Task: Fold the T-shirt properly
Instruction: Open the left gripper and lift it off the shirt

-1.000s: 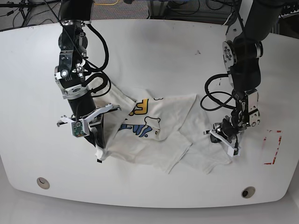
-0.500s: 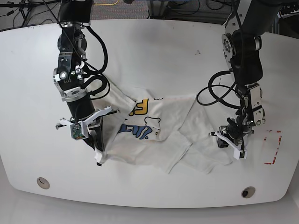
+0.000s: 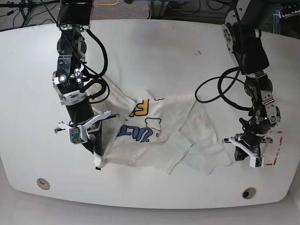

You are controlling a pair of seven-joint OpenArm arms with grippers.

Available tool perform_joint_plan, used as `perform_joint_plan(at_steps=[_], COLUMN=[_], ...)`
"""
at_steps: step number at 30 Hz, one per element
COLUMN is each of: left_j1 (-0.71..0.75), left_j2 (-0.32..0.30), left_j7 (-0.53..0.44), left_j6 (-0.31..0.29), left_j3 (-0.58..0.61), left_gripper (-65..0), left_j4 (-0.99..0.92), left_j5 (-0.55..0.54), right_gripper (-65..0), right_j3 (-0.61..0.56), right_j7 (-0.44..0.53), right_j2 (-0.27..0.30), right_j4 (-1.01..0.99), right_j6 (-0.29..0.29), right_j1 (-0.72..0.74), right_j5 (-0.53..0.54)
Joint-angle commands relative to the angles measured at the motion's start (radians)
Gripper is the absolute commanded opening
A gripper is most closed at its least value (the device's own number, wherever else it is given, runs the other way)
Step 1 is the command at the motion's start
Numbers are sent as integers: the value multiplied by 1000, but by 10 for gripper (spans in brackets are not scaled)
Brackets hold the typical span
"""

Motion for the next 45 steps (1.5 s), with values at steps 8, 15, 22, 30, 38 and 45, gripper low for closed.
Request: perform_joint_plan(at_steps=[8, 15, 22, 30, 38, 45], left_j1=[48, 116, 164, 171, 202, 232], left_j2=[-45, -75, -81, -80, -83, -85], left_j7=[109, 149, 168, 126, 89, 75], left_j6=[-7, -7, -6, -12, -9, -3], left_j3=[-77, -105, -141, -161, -163, -163], left_gripper=[-650, -650, -579, -352, -191, -162], left_j4=[254, 286, 258, 252, 269, 287], left_j5=[-24, -45, -96, -112, -123, -120], right_gripper=[-648, -648, -648, -645, -644, -646], right_j3=[6, 6, 14, 9, 14, 16], right_j7=[31, 33, 32, 27, 24, 26], right_j2=[-7, -17, -40, -29, -33, -36], right_j4=[25, 29, 34, 19, 18, 19], right_j6=[-1, -2, -4, -2, -2, -4], right_j1=[8, -4, -16, -12, -14, -18], right_j5=[8, 9, 6, 5, 5, 6])
